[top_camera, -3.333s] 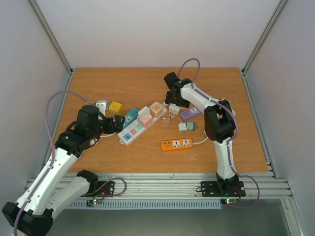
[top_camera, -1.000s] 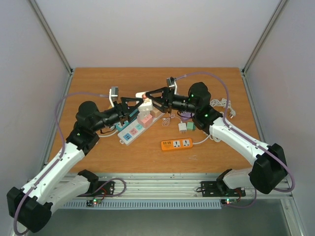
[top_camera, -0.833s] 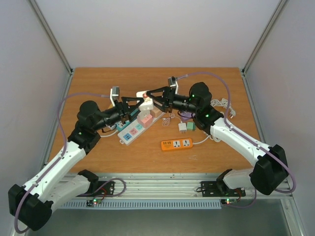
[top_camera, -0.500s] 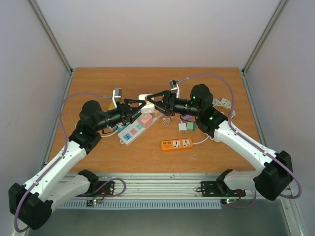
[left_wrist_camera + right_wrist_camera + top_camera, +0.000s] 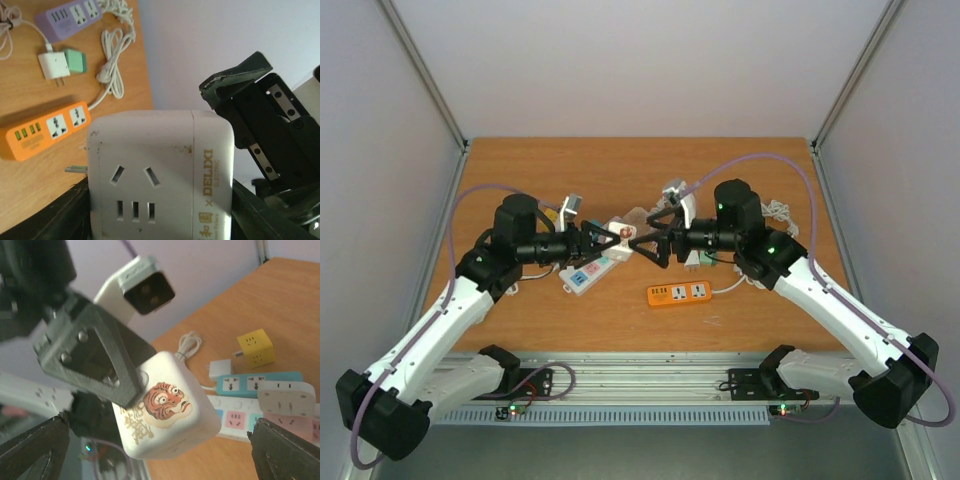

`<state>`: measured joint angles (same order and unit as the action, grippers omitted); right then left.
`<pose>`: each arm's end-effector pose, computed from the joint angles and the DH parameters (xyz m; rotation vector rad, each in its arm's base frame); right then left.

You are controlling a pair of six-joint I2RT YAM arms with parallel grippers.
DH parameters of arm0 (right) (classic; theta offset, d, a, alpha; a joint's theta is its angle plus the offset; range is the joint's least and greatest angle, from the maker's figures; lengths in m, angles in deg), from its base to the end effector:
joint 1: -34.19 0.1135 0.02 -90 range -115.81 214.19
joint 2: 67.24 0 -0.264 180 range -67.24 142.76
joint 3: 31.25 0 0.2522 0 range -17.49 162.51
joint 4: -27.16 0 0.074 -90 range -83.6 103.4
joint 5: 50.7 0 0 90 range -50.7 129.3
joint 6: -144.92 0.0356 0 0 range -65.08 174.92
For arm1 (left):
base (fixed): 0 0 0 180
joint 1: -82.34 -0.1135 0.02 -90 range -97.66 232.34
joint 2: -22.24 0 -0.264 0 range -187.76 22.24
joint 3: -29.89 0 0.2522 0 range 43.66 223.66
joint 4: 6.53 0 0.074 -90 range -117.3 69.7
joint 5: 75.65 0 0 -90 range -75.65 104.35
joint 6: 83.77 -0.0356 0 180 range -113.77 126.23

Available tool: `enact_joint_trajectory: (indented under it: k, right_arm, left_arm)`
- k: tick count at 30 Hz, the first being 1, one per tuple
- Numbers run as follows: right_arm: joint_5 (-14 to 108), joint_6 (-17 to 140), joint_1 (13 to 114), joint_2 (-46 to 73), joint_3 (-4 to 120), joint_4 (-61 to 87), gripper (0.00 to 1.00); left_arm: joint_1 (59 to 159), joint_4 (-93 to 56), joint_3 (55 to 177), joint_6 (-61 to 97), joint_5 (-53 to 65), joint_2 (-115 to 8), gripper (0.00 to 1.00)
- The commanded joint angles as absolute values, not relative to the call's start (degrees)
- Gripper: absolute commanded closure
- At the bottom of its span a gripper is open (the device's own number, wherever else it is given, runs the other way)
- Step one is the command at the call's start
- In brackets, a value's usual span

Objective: Insert the plug

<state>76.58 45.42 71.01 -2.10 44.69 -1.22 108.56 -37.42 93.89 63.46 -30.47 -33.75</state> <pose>0.1906 0.1697 0.3694 -1.1556 1.5317 0.9326 0.1805 -0.1168 0.3289 -0.0081 2.2693 -1.6401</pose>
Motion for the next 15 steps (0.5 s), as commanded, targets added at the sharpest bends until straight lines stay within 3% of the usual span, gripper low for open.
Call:
enact_joint_trajectory:
  k: [1, 7, 15]
  right_arm:
    - [72.34, 24.65, 75.26, -4.27, 45.91, -9.59, 0.02]
    - [66.68, 15.19, 80.96, -4.9, 43.95, -10.68, 0.02]
    - [63.9, 9.19, 82.03, 2.8, 48.72, -17.86, 0.02]
  left_arm:
    - [108.27, -49.45, 98.49, 51.19, -35.96, -33.73, 0.64]
    - [108.27, -51.55, 98.7, 47.35, -41.89, -35.56, 0.63]
    - [108.31, -57.3, 101.47, 42.88, -42.02, -37.88, 0.63]
